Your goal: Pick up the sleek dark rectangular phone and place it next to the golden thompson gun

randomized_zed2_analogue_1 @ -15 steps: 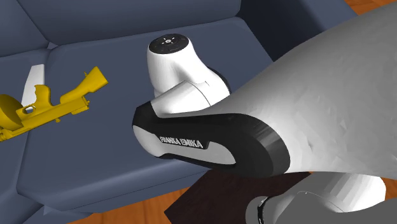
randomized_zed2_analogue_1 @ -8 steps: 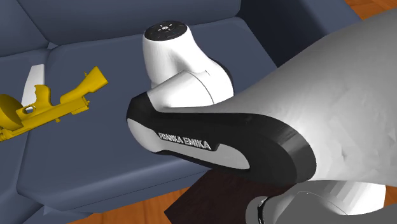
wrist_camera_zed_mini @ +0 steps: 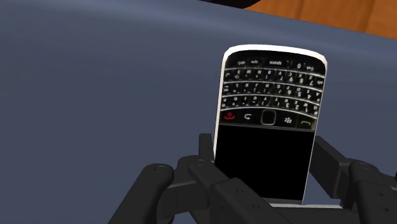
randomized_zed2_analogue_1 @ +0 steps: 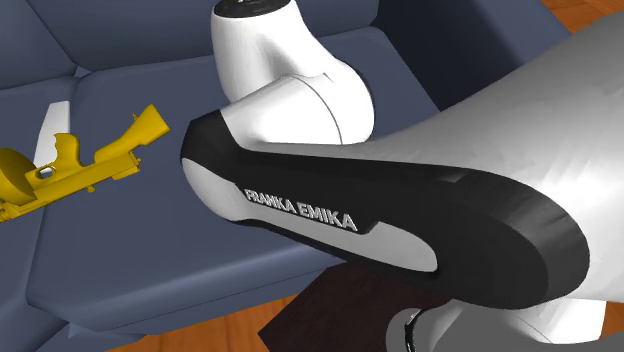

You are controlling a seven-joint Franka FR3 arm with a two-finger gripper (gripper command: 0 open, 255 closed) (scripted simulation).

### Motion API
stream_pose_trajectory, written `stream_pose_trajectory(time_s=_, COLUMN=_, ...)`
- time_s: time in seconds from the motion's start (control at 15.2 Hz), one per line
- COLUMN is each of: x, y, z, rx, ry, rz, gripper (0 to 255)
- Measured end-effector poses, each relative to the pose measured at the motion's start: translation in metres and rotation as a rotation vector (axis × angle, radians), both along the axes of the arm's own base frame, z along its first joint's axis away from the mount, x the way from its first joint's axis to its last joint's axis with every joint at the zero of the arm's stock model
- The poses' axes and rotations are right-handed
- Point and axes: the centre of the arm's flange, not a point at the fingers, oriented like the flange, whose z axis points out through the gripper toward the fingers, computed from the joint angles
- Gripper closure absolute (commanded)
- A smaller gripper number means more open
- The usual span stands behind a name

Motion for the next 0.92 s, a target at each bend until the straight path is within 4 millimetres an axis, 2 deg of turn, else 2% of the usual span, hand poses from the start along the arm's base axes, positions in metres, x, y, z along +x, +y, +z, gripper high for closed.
stream_pose_trajectory(time_s=0.92, x=-0.001, y=-0.001, z=0.075, rx=0.0, ry=0.0, rz=0.0, gripper=255)
